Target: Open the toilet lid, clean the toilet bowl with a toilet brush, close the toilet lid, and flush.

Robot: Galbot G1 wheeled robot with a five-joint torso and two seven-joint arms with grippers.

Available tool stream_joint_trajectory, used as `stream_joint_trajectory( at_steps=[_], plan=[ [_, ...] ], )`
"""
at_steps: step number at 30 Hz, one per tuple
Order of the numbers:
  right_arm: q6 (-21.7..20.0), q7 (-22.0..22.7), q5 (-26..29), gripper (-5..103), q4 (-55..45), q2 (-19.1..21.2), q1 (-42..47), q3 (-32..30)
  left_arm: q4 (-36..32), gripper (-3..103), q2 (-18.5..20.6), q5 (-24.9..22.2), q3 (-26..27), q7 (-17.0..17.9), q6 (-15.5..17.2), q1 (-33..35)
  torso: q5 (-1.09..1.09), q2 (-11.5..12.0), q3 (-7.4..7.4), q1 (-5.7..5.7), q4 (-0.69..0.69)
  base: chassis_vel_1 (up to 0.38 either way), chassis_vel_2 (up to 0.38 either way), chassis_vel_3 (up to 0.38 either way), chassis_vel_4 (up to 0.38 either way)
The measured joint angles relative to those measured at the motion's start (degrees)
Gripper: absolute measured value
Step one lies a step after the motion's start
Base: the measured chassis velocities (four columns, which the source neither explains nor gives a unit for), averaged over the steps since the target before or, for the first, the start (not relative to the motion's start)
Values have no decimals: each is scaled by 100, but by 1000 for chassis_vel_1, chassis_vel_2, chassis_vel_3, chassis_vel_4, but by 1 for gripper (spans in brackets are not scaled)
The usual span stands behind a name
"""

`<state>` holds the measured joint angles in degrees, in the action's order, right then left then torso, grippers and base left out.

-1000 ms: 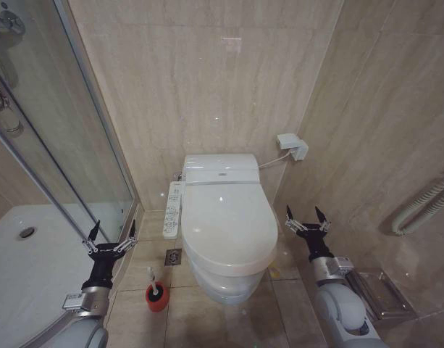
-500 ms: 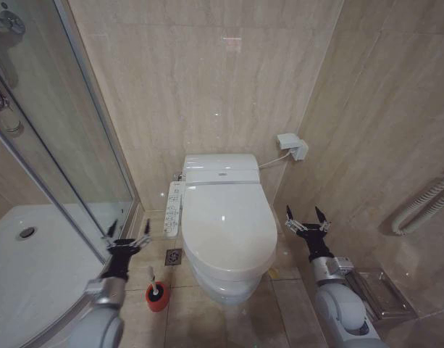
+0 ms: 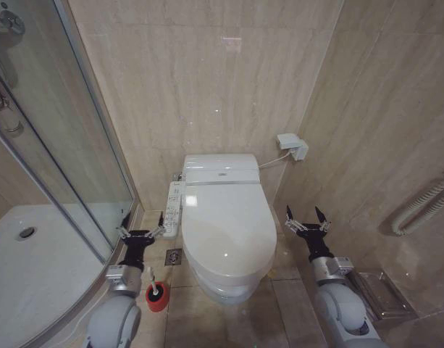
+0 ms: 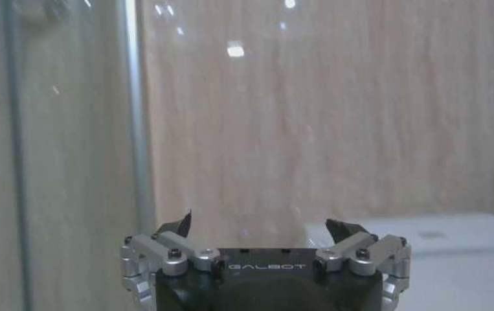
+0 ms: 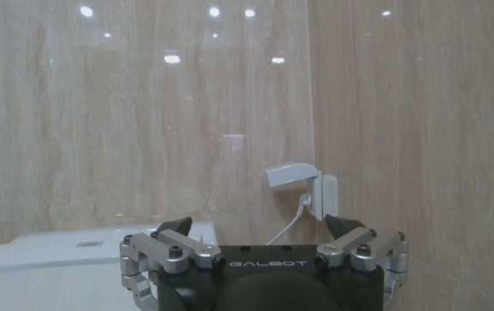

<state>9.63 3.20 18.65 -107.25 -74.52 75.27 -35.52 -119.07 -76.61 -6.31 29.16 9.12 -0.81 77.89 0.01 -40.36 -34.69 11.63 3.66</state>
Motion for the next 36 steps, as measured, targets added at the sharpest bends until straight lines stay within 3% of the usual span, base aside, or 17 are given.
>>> stream_joint_trajectory(
  at_steps=[8,21,28,36],
  plan=[
    [0,0,0,100,0,0,0,0,107,100,137,-241,776,107,-514,127,-2,0,0,0,-1,0,0,0,0],
    [0,0,0,100,0,0,0,0,129,100,87,-243,694,51,-591,112,-1,0,0,-2,2,-4,4,4,-4],
    [0,-1,0,100,0,0,0,1,219,100,33,-152,603,37,-680,119,1,-1,-1,1,-2,-126,128,130,-130],
    [0,0,0,100,0,0,-2,1,290,100,-93,-1,411,26,-783,120,-1,2,-2,5,2,-139,125,137,-108]
  ],
)
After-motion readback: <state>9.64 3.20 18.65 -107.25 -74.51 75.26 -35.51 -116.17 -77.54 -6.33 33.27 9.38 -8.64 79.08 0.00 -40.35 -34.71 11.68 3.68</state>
